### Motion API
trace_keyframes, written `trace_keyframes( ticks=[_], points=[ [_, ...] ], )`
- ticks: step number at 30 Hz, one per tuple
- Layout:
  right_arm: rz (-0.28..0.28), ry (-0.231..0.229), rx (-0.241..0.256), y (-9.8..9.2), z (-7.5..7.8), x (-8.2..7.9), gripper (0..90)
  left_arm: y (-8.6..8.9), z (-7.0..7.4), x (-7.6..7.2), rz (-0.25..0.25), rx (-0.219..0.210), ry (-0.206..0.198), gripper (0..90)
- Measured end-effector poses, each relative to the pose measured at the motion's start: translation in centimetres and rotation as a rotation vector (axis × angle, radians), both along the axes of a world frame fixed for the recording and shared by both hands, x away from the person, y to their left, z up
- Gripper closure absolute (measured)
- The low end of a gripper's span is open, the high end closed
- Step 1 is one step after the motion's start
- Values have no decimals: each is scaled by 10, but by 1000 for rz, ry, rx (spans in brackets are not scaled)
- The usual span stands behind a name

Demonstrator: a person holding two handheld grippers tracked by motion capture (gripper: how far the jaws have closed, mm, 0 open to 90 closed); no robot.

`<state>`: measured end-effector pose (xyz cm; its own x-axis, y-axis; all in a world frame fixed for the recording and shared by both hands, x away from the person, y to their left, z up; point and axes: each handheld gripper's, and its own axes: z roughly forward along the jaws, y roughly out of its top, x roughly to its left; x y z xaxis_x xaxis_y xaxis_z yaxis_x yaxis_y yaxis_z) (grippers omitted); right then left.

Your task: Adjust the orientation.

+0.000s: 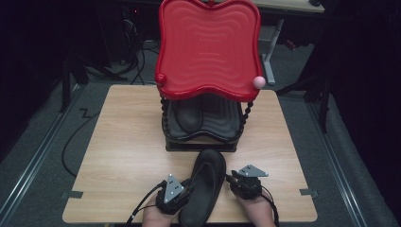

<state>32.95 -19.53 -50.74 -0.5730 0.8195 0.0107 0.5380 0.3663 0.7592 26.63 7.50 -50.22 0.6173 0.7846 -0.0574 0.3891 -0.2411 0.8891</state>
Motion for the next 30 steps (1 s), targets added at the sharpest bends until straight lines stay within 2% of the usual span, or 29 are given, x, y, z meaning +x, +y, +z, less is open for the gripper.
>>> trace_keyframes(
  ticks=[3, 7, 10, 13, 16, 20, 23, 26, 30],
  points=[
    [-10, 14, 18, -2, 0, -1, 670, -1, 2, 0, 5, -3, -1, 764],
    [-15, 2, 35, -3, 4, -3, 649, -2, 3, 1, 34, -5, -5, 790],
    [-35, -57, 89, -8, 19, -15, 634, 0, 1, 2, 32, -10, 3, 810],
    [3, -95, 127, -2, 29, -29, 599, 0, 2, 2, 27, -9, 7, 803],
    [44, -92, 159, 10, 33, -41, 558, 0, 2, 3, 23, -10, 11, 799],
    [69, -74, 217, 18, 35, -46, 502, 0, 2, 3, 20, -14, 12, 793],
    [82, -73, 207, 26, 33, -48, 438, 0, 3, 2, 18, -19, 10, 785],
    [58, -64, 189, 32, 28, -46, 358, -2, 3, 1, 4, -22, 12, 778],
    [29, -21, 173, 34, 20, -42, 349, -5, 4, -1, -20, -24, 8, 770]
  ],
)
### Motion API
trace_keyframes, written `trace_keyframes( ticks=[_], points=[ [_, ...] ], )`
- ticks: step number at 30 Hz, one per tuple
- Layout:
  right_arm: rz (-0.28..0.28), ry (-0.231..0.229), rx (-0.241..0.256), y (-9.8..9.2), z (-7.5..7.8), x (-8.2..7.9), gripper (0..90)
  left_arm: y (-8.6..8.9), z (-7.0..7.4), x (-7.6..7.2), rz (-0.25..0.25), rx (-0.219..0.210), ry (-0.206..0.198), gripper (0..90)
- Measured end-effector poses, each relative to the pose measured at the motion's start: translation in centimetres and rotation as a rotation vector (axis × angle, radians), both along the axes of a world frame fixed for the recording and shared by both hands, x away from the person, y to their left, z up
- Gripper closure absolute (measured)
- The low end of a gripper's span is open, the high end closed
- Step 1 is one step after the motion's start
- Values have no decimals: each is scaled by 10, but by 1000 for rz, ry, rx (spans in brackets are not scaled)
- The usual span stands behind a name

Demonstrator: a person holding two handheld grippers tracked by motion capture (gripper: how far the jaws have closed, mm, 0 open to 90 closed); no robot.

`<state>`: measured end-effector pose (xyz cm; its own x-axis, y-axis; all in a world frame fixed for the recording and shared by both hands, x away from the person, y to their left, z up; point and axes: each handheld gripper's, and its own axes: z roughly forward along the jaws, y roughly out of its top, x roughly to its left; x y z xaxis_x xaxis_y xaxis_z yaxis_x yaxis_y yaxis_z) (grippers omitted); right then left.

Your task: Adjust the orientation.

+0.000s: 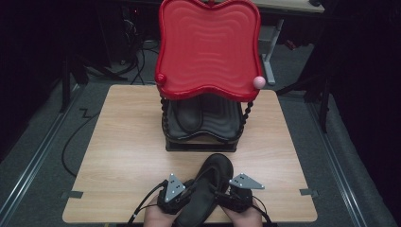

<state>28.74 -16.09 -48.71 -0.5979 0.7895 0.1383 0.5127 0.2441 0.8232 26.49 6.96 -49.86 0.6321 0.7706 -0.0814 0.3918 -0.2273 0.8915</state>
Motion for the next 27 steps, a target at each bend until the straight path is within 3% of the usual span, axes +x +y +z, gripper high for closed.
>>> trace_keyframes(
  ticks=[3, 8, 16, 20, 27],
  points=[
    [3, 13, 8, -2, -1, 0, 403, -1, 1, 0, -5, -4, 4, 776],
    [-10, -20, -6, -7, 2, -2, 568, -8, 2, -5, -23, 16, -11, 768],
    [-13, -69, -35, -12, 7, -3, 744, -11, 7, -9, -36, 3, -34, 764],
    [-10, -95, -36, -14, 9, -5, 769, -11, 10, -12, -41, -16, -57, 761],
    [-11, -174, -5, -20, 25, -16, 772, -11, 21, -22, -62, -57, -138, 755]
  ],
)
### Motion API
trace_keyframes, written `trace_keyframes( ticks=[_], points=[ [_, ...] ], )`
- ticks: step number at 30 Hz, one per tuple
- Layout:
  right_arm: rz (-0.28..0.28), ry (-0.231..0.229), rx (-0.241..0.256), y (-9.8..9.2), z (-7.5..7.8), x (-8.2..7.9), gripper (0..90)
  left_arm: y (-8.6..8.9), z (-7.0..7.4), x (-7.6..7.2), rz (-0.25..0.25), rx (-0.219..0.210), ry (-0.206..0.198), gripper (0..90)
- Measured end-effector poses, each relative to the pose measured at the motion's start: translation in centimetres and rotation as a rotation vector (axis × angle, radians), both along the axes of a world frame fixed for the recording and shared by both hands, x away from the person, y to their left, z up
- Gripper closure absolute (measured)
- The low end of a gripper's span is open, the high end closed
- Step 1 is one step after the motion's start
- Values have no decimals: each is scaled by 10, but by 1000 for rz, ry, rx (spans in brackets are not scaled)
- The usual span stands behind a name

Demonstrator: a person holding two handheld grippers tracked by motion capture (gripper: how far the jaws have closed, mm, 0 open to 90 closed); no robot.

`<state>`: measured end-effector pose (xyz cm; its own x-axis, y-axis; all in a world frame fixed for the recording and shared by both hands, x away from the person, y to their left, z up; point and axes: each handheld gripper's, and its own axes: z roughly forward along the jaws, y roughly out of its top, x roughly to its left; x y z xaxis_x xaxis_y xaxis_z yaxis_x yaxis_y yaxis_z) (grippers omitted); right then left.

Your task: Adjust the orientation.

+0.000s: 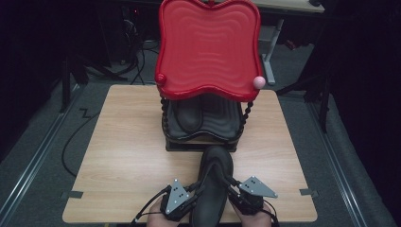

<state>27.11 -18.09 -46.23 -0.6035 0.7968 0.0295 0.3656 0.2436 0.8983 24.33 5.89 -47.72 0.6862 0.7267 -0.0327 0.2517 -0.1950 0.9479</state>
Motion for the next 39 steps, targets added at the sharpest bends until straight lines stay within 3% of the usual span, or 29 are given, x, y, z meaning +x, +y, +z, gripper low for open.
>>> trace_keyframes(
  ticks=[7, 18, 26, 33, 39],
  points=[
    [9, -73, 2, -1, 14, -8, 776, 0, 11, -8, 8, -19, -46, 755],
    [19, -133, 26, 0, 29, -15, 781, 2, 23, -16, 13, -37, -108, 755],
    [18, -155, 42, -1, 38, -11, 781, 1, 32, -12, 28, -67, -121, 756],
    [10, -197, 27, 1, 52, 3, 782, -2, 44, 2, 49, -60, -166, 756],
    [-17, -209, 20, 4, 63, 30, 782, -5, 51, 32, 77, -46, -184, 757]
  ],
)
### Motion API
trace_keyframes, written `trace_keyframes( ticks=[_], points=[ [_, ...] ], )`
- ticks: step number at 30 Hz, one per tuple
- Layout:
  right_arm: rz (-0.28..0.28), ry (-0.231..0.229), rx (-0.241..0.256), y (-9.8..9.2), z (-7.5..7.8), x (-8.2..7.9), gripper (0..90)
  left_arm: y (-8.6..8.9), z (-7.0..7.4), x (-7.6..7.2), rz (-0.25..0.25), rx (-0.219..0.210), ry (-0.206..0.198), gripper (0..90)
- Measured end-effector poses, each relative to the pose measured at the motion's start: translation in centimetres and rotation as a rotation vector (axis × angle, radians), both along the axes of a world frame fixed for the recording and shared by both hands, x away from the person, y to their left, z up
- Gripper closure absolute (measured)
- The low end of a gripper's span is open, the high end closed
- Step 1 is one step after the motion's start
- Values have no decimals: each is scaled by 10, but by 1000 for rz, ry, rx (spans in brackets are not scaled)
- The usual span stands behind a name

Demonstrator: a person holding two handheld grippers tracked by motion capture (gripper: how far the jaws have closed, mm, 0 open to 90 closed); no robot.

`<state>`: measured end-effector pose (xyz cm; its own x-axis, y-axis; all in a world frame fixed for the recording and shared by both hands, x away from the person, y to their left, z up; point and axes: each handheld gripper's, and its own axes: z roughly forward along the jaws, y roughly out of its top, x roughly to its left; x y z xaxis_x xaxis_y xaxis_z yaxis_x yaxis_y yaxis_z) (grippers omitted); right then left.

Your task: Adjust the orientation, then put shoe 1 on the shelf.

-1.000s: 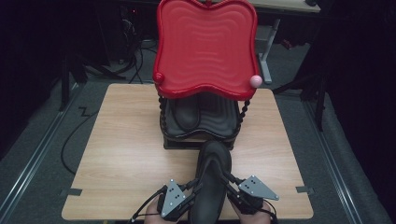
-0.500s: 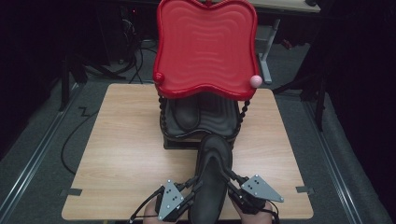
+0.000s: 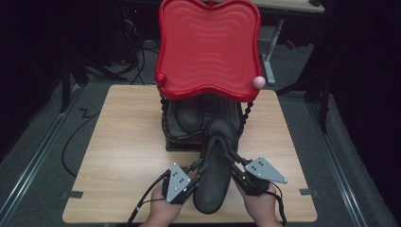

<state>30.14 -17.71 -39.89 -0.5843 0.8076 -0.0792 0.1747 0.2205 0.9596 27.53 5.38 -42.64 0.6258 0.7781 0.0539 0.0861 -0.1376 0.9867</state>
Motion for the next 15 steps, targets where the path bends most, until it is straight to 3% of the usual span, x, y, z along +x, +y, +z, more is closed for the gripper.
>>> trace_keyframes(
  ticks=[11, 15],
  points=[
    [-71, -15, 0, 6, 13, 62, 785, -9, 10, 68, 64, -24, -9, 766],
    [-100, -22, 4, 7, 16, 83, 784, -15, 9, 84, 93, -15, -7, 767]
  ],
)
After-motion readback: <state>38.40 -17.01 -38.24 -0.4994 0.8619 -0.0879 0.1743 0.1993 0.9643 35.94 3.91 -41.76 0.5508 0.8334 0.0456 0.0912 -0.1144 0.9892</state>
